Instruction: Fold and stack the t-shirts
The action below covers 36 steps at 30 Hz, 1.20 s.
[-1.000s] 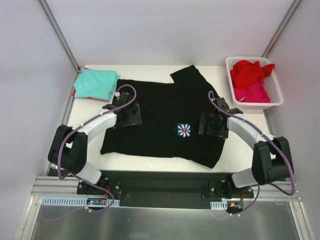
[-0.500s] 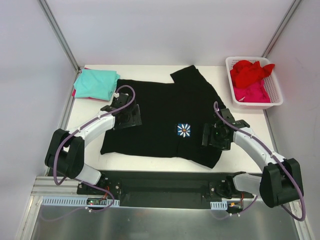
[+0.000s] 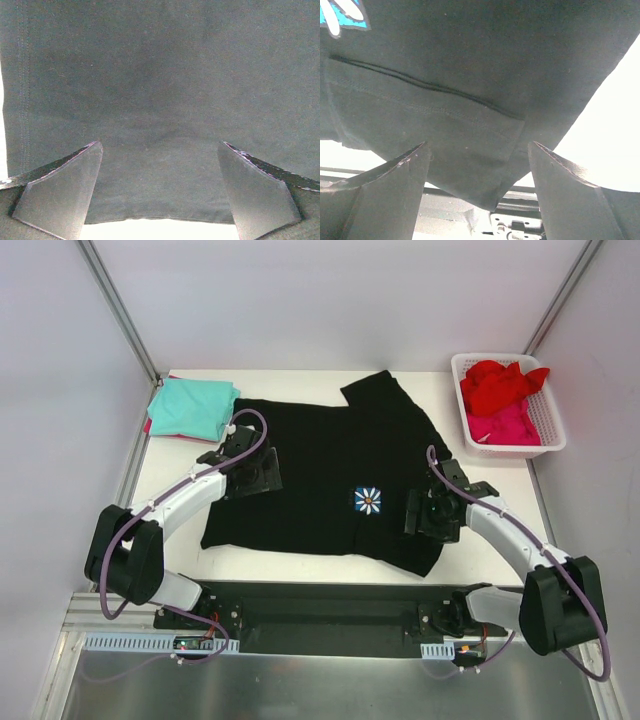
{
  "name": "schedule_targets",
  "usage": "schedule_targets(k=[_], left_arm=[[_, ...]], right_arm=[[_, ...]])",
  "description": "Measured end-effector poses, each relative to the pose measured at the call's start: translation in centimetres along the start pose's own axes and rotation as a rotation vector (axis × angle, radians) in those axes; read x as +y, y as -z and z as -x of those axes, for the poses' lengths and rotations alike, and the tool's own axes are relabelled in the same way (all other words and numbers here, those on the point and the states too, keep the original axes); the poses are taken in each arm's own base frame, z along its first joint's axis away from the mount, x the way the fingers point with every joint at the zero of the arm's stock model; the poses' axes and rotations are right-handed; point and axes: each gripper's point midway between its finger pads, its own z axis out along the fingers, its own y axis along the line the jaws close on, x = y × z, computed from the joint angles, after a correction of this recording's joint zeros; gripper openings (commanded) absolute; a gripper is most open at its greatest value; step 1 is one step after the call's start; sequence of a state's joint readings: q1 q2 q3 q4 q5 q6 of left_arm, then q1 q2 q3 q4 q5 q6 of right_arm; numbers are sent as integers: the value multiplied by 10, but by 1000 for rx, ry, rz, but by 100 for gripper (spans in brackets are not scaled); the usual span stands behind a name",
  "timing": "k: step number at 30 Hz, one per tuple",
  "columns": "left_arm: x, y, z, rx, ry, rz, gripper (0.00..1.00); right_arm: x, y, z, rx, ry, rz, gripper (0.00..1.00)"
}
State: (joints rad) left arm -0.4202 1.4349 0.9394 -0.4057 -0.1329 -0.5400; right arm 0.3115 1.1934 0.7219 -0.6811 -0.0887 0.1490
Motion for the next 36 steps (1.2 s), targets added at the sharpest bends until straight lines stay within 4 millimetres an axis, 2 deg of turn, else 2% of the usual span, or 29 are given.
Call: schedule_targets(k=[10, 15, 18, 22, 24, 26, 31, 34, 36], left_arm=[[0, 1, 0, -3, 0, -2, 99], [-1, 2, 2, -3, -1, -1, 99], [-5, 5, 12, -19, -7, -1, 99], [-19, 8, 43, -76, -25, -13, 99], [-28, 6, 58, -96, -36, -28, 99], [-41, -2, 73, -103, -52, -52, 99], [-63, -38, 102, -81, -58, -86, 99], [-61, -58, 117, -74, -39, -76, 99], [-57, -66, 130, -77, -23, -75, 99]], right_arm=[[-4, -20, -5, 59, -3, -26, 81], [-3, -13, 0, 58, 1, -33, 84], [8, 6, 27, -5, 19, -21, 85], [30, 35, 75, -130, 53, 21, 86], [39, 40, 98, -176, 70, 40, 86], [49, 35, 116, -185, 86, 67, 86], [70, 1, 156, -141, 104, 129, 86], [82, -22, 199, -143, 97, 157, 86], [84, -35, 218, -137, 95, 162, 86]])
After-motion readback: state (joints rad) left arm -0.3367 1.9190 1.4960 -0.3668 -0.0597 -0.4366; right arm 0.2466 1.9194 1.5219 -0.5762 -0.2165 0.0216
